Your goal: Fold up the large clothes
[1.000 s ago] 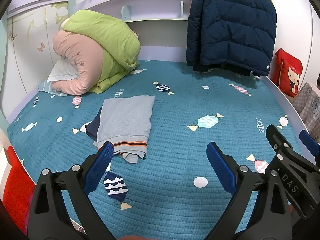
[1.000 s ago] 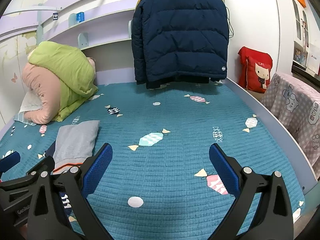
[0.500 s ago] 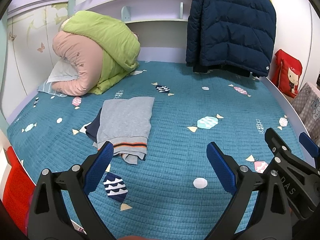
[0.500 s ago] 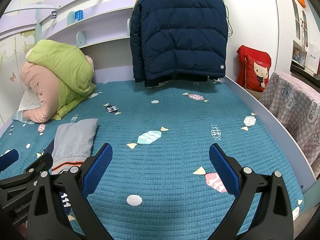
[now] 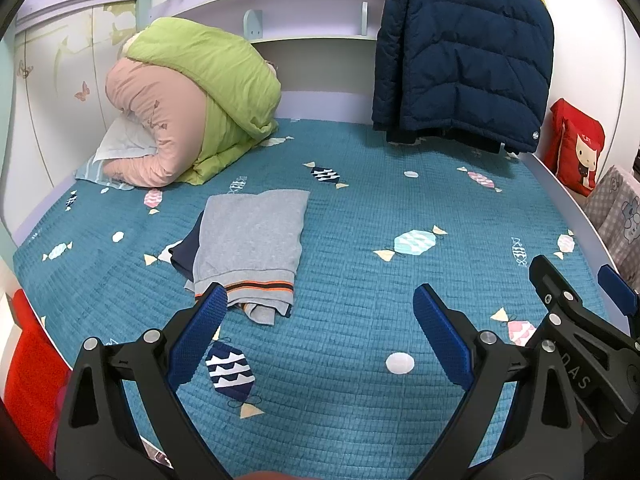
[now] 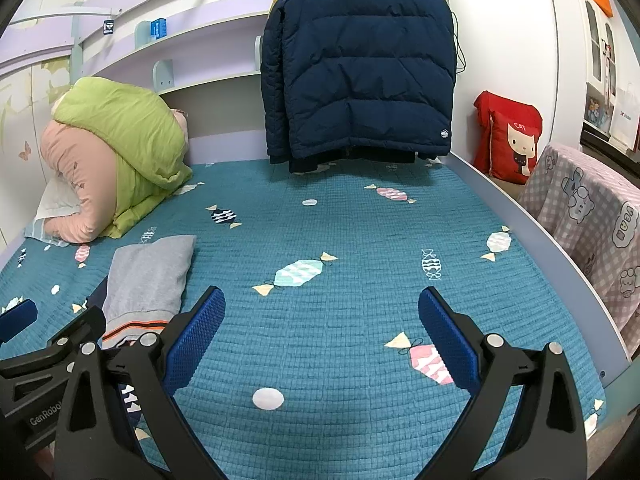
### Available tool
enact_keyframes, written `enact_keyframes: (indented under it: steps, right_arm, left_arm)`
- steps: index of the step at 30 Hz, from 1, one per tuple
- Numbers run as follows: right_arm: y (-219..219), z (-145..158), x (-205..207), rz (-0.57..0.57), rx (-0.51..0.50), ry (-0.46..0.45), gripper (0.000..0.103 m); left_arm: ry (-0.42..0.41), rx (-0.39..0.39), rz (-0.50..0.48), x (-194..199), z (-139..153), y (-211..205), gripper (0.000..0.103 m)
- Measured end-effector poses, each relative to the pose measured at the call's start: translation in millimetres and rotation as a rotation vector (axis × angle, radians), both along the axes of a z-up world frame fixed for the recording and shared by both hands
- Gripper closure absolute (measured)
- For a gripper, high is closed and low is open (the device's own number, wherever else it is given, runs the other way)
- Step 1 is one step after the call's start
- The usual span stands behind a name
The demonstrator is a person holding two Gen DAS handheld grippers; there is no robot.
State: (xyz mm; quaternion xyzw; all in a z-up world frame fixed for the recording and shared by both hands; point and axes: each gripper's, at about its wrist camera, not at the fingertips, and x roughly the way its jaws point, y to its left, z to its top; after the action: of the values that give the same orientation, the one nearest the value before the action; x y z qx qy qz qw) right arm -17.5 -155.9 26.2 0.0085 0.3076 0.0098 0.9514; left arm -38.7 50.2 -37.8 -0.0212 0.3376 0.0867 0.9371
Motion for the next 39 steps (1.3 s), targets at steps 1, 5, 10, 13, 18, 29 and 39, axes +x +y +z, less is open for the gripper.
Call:
enact_keyframes:
  steps: [1, 5, 10, 13, 18, 29, 39]
  right_arm:
    - [-0.1, 0.0, 0.2, 0.001, 0.0, 0.0, 0.009]
    - [-0.4, -0.2, -0.2, 0.0, 0.001, 0.001, 0.009]
    - [-0.5, -0.3, 0.2, 0.001, -0.001, 0.001, 0.009]
    - [-1.3, -0.8, -0.6, 0.0, 0.002, 0.003, 0.009]
    - [-1.4, -0.5, 0.1, 0.001, -0.002, 0.002, 0.009]
    - [-1.7, -2.2, -0.5, 0.001, -0.001, 0.006, 0.009]
    - [-3.2, -2.7, -1.0, 0.001, 0.001, 0.008, 0.009]
  left_arm:
    - [0.0, 0.002, 0.001, -0.6, -0.3, 0.2, 0.009]
    - [-0.001, 0.002, 0.002, -0.4, -0.1, -0.1, 0.009]
    - [0.001, 0.002, 0.002, -0.6, -0.4, -0.2, 0.009]
    - [0.0, 0.002, 0.003, -0.7, -0.4, -0.2, 0.009]
    - [0.001, 0.002, 0.003, -0.5, -0.2, -0.8, 0.009]
    - [0.004, 0.001, 0.005, -2.8, -2.6, -0.6, 0.009]
    - [0.006, 0.001, 0.007, -3.3, -3.6, -0.9, 0.009]
